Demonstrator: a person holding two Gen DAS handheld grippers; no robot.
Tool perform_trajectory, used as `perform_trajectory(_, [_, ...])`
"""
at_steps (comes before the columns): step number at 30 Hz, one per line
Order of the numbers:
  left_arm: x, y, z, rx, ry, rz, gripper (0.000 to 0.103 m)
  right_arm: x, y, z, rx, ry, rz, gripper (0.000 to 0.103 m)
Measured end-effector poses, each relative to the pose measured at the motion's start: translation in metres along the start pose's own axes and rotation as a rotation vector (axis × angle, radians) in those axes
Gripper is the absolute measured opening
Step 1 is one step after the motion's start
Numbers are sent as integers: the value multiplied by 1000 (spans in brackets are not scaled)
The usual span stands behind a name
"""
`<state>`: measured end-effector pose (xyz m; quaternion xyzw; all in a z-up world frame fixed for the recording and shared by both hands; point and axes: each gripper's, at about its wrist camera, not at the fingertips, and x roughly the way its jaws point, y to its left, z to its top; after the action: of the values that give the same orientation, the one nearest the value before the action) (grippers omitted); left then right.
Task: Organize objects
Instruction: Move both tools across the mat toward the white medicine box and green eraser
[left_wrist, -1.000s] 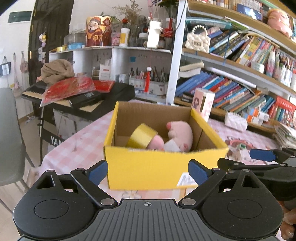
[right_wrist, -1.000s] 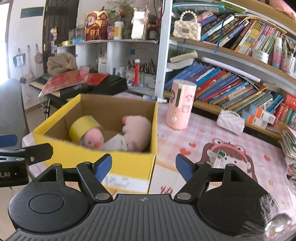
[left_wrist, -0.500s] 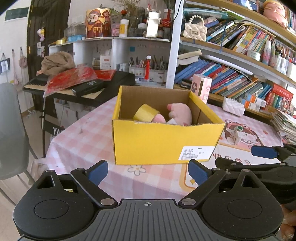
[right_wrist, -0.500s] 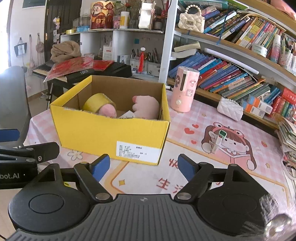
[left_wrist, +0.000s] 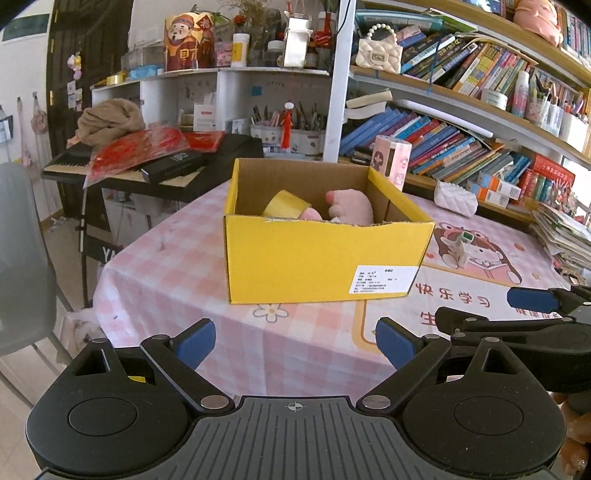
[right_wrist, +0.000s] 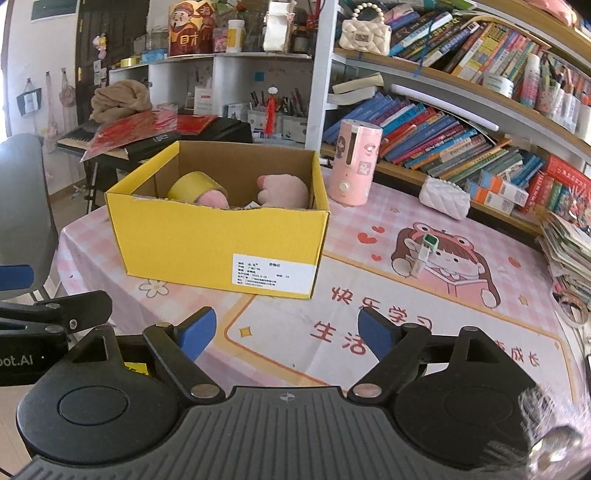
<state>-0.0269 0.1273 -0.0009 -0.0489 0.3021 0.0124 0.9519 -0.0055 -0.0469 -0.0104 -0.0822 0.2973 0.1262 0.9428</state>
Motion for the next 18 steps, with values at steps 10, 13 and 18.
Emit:
perform_trajectory(10, [-9,-2,-9,3,2,-16,95,-11,-2,-9,19,3,-32,83])
perform_trajectory(13, [-10,-5,-9,5,6,-27,95,-14,-5,-12,23,5,-44,83])
perform_trajectory(18, [-8,-14,-10,20,18,-60,95,-21,-14,-19,39,12,-72,83])
